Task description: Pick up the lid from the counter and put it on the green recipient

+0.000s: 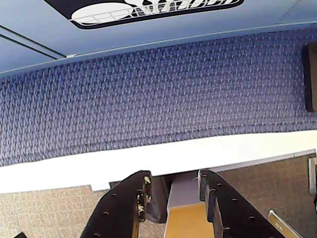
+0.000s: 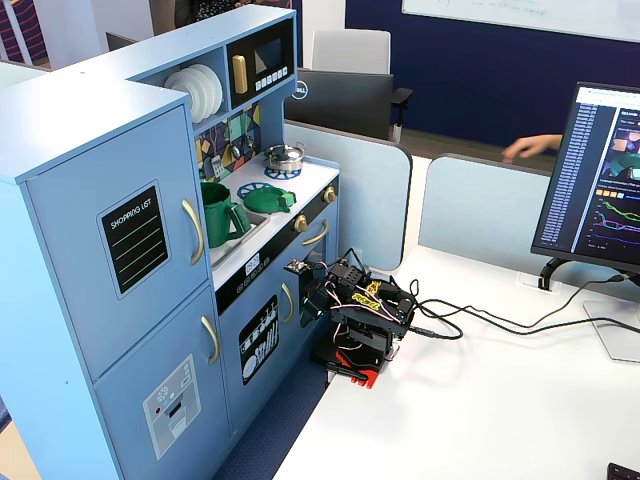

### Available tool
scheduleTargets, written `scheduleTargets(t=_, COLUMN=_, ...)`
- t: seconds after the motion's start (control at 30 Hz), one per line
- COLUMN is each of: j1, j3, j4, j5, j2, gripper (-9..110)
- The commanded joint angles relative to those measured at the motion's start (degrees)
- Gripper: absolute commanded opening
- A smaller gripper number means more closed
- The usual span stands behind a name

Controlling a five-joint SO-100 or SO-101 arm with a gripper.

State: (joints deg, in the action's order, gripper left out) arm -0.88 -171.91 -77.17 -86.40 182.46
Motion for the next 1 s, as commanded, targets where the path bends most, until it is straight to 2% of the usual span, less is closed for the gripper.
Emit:
scheduleTargets(t=0.0, j1=5.9, j3=0.2, j4=-10.7, j5=-2.5, j2=-0.4, gripper=0)
scheduleTargets(t=0.3, j1=6.2, j3=0.2, j4=-10.4, j5=-2.9, j2=-0.4, gripper=0)
scheduleTargets(t=0.4, j1=10.3, j3=2.5, j4=-4.1, j5=-4.2, j2=-1.8, gripper=0)
scheduleTargets(t=0.53, j1=17.2, j3=17.7, j4=5.5, j5=-7.0, j2=-10.4, gripper=0)
scheduleTargets(t=0.67, j1=26.9, j3=33.8, j4=17.4, j5=-11.5, j2=-19.7, gripper=0)
scheduleTargets(t=0.8, j1=32.2, j3=41.5, j4=36.0, j5=-13.8, j2=-25.4, gripper=0)
scheduleTargets(t=0.87, j1=33.3, j3=42.0, j4=47.8, j5=-12.0, j2=-27.3, gripper=8)
scheduleTargets(t=0.97, j1=35.1, j3=42.6, j4=59.4, j5=-9.1, j2=-29.8, gripper=26)
